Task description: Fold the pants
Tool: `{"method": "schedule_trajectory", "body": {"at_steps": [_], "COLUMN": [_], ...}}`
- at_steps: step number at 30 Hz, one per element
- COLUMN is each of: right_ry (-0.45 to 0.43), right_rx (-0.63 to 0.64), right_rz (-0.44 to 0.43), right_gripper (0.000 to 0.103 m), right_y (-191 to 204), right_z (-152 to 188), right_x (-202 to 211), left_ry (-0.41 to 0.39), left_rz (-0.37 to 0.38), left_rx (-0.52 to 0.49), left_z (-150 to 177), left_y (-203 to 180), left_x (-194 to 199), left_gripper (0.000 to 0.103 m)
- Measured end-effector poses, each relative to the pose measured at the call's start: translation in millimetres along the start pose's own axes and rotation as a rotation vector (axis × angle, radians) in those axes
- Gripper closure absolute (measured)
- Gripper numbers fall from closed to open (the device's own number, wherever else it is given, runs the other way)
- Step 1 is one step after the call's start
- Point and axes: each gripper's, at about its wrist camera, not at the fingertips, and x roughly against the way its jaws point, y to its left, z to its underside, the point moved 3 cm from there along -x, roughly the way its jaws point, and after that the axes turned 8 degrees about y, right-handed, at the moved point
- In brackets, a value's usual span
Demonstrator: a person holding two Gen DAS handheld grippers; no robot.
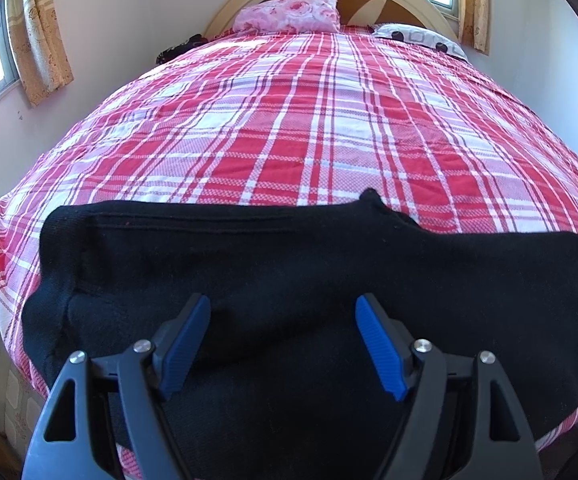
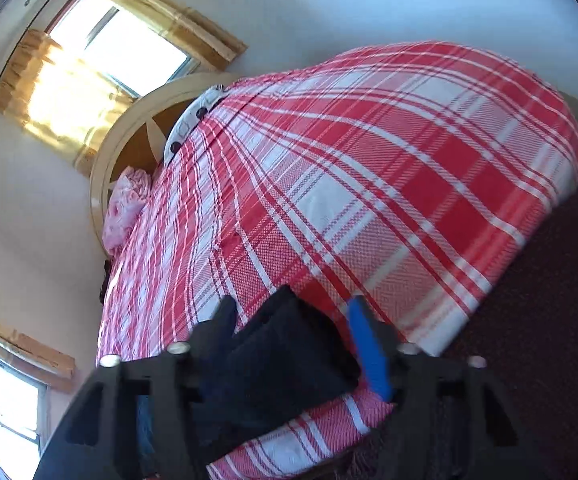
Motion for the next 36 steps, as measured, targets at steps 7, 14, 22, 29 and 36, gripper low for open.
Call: {"method": "schedule_trajectory", "body": {"at_steps": [7,14,22,29,36], "right_ry": [0.129,0.129,-0.166,-0.07,-0.168], "right_rx": [0.249,0.369,0.436,0.2,0.034], "right_rz": [0.18,0.215,0.122,0.003,-0.028], "right_gripper": [0.044,0.088,0.089,0.076,0.053], "right_y": [37,55,85,32,-15], "right_z": [-3,17,-10,-21,9], "right_x": [-59,-53,-9,-27,34], "left_ry": [-0.005,-0.003,-0.008,0.0,-0.006], "left_rz": [0.015,0.014,0.007,0.006,0.006], "left_rx": [-0.075,-0.085,-0.06,-0.066,-0.068], "left_z": [10,9,9,7,6], "left_y": [-20,-28,-31,-31,-32], "left_x": [9,5,3,2,2], "left_gripper": [0.025,0.025,0.025,0.025,0.025]}}
